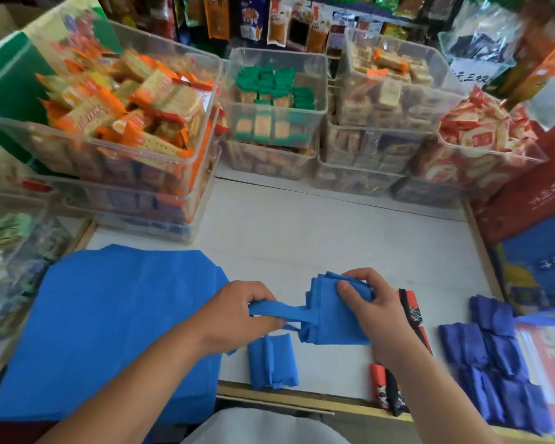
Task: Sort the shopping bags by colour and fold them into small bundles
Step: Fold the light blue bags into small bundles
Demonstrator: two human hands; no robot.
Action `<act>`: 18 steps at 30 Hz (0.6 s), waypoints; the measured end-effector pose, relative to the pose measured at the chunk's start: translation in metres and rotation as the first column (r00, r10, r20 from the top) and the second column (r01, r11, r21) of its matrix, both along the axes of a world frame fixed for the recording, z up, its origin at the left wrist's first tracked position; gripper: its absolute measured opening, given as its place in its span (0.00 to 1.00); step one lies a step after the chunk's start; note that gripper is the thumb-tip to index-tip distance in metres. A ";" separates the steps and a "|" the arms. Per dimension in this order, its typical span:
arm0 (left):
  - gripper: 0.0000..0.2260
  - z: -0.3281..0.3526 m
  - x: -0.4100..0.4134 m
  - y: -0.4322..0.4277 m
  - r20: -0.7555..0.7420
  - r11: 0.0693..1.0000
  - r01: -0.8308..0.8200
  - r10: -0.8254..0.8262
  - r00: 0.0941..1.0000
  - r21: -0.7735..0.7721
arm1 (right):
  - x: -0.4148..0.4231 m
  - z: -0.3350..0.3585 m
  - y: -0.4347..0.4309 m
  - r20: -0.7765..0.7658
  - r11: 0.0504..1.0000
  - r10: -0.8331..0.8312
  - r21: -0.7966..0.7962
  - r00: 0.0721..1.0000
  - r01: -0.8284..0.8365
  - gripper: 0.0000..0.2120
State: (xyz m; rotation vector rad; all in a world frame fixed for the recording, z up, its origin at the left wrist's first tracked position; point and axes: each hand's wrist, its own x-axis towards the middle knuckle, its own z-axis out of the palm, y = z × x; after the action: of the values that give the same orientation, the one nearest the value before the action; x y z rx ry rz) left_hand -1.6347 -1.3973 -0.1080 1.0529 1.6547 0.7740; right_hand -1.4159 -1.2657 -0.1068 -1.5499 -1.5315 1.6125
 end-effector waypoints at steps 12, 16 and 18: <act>0.02 0.010 0.008 0.003 0.357 0.970 -0.239 0.204 0.911 0.054 | 0.013 -0.002 0.006 -0.169 0.964 0.001 -0.261 0.986 -0.045 0.05; 0.10 0.004 0.011 0.010 0.523 0.908 -0.418 0.352 0.777 0.010 | 0.038 -0.006 0.024 -0.052 0.989 0.018 -0.146 0.998 -0.025 0.02; 0.10 0.001 0.011 0.012 0.402 0.946 -0.322 0.284 0.870 0.029 | 0.054 -0.007 0.033 0.002 0.996 0.039 -0.086 0.999 -0.038 0.02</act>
State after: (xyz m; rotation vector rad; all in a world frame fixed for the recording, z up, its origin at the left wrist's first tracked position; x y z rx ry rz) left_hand -1.6239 -1.3855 -0.1072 0.6449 1.4556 1.1993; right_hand -1.3622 -1.2329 -0.1134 -1.5774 -1.5211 1.7183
